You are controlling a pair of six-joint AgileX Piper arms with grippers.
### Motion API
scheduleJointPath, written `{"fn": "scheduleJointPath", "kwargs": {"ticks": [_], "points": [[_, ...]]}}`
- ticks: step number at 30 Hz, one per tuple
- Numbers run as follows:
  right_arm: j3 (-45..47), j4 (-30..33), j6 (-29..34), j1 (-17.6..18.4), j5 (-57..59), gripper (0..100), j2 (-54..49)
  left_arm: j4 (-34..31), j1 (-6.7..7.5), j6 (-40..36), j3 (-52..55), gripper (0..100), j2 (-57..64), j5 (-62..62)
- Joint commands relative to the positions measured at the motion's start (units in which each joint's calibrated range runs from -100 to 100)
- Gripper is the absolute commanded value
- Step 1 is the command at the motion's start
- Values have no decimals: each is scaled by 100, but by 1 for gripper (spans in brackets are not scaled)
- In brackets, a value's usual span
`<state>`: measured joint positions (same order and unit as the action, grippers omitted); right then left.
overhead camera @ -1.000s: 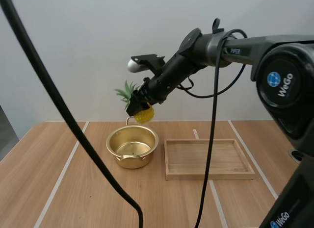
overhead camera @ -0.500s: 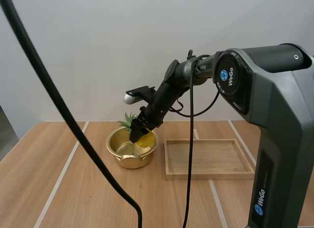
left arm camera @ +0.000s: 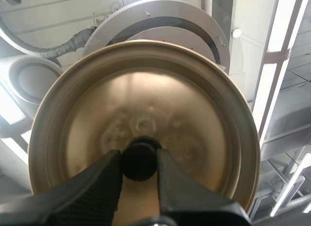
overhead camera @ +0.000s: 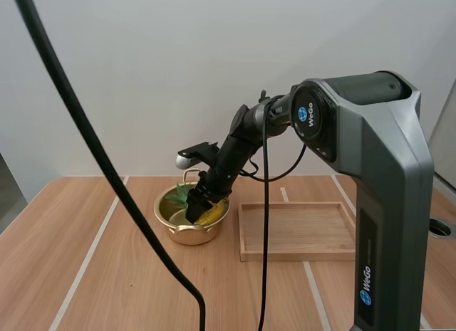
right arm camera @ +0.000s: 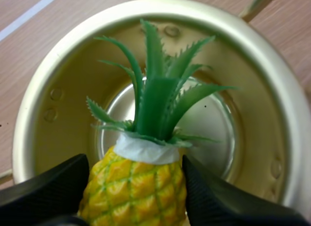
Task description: Open the pot, put the pineapple inside, and close it
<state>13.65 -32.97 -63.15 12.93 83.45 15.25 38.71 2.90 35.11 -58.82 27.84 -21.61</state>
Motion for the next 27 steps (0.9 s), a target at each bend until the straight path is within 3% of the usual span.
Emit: {"fn": "scheduleJointPath", "kwargs": {"ticks": [1, 8, 12, 16, 27], "points": [[-20, 56, 31, 38, -35, 0, -39, -44, 15, 7, -17, 0, -36, 27], [-20, 366, 311, 45, 332, 0, -39, -44, 15, 42, -17, 0, -51, 27], [-20, 510, 393, 45, 433, 41, -63, -44, 15, 42, -17, 0, -51, 27], [-20, 407, 332, 45, 190, 100, -213, -44, 15, 42, -17, 0, -51, 27], [-20, 408, 164, 45, -543, 100, -1307, -44, 15, 42, -17, 0, -51, 27]]}}
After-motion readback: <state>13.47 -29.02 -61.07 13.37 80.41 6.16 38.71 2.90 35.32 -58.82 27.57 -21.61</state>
